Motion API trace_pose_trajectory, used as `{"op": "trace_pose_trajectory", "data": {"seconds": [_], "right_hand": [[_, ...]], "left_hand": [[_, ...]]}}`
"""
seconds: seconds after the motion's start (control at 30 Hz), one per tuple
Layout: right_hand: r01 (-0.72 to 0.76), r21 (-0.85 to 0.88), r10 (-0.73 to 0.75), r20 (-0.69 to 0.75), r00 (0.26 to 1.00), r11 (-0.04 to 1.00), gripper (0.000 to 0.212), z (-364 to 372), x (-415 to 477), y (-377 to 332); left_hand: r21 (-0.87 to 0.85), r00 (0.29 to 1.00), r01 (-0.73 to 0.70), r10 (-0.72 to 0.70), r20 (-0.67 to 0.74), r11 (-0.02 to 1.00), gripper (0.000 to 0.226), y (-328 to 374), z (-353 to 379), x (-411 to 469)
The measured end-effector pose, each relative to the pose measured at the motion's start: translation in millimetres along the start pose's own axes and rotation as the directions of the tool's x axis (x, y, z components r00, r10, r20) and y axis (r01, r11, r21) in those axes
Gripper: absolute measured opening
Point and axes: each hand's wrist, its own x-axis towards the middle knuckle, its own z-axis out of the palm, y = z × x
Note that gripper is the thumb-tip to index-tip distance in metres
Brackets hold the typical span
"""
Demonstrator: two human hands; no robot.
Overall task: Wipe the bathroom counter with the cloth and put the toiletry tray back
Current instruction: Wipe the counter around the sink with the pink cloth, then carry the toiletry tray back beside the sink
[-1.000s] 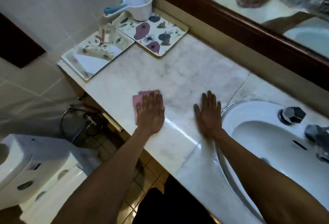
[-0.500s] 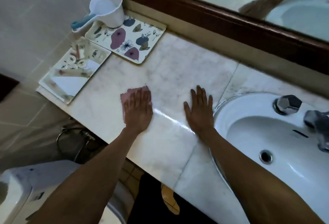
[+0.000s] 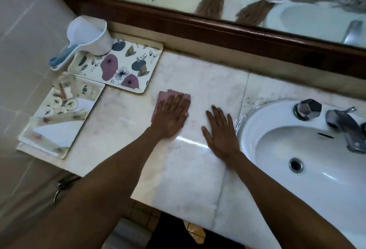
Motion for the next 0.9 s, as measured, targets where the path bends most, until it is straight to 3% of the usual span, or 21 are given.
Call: {"op": "trace_pose_trajectory", "data": {"seconds": [0.1, 0.17, 0.27, 0.37, 0.43, 0.5, 0.63, 0.73, 0.83, 0.9], "right_hand": [[-0.022, 0.021, 0.021, 0.007, 1.000, 1.000, 0.059, -3, -2, -7], [-0.045, 0.030, 0.045, 0.012, 0.999, 0.999, 0.057, -6, -1, -12], [-0.120, 0.050, 0.121, -0.019, 0.993, 0.992, 0.047, -13, 10, -23], [-0.168, 0.115, 0.181, -0.112, 0.977, 0.979, 0.047, -31, 34, -49], [-0.086, 0.078, 0.097, -0.138, 0.986, 0.993, 0.039, -41, 54, -80], [0.061, 0.081, -0.049, -0.141, 0.989, 0.995, 0.034, -48, 74, -123], [0.179, 0.002, -0.176, -0.178, 0.968, 0.984, 0.021, -50, 101, -218], [0.190, 0.225, -0.216, 0.098, 0.972, 0.956, 0.027, -21, 114, -270], [0.199, 0.261, -0.249, 0.175, 0.953, 0.945, 0.031, 4, 121, -303], [0.214, 0.277, -0.274, 0.200, 0.941, 0.937, 0.031, 13, 121, -320]], "left_hand": [[-0.010, 0.995, -0.097, 0.097, 0.021, 0.995, 0.059, -7, -11, 6], [-0.059, 0.993, -0.085, 0.089, 0.075, 0.995, 0.059, -10, -19, 12], [-0.461, 0.995, -0.021, 0.063, 0.076, 0.887, 0.053, -9, -48, 5], [-0.698, 0.992, 0.070, -0.122, -0.026, 0.712, 0.035, -22, -75, -35], [-0.763, 0.967, 0.149, -0.254, -0.021, 0.630, 0.028, -42, -84, -71], [-0.760, 0.924, 0.207, -0.378, -0.054, 0.615, 0.021, -72, -87, -106], [-0.738, 0.770, 0.332, -0.621, -0.147, 0.587, 0.013, -140, -93, -170], [-0.711, 0.588, 0.445, -0.777, -0.226, 0.544, 0.020, -185, -92, -217], [-0.732, 0.390, 0.519, -0.885, -0.256, 0.441, 0.033, -220, -82, -255], [-0.729, 0.282, 0.605, -0.943, -0.178, 0.319, 0.053, -239, -72, -270]]}}
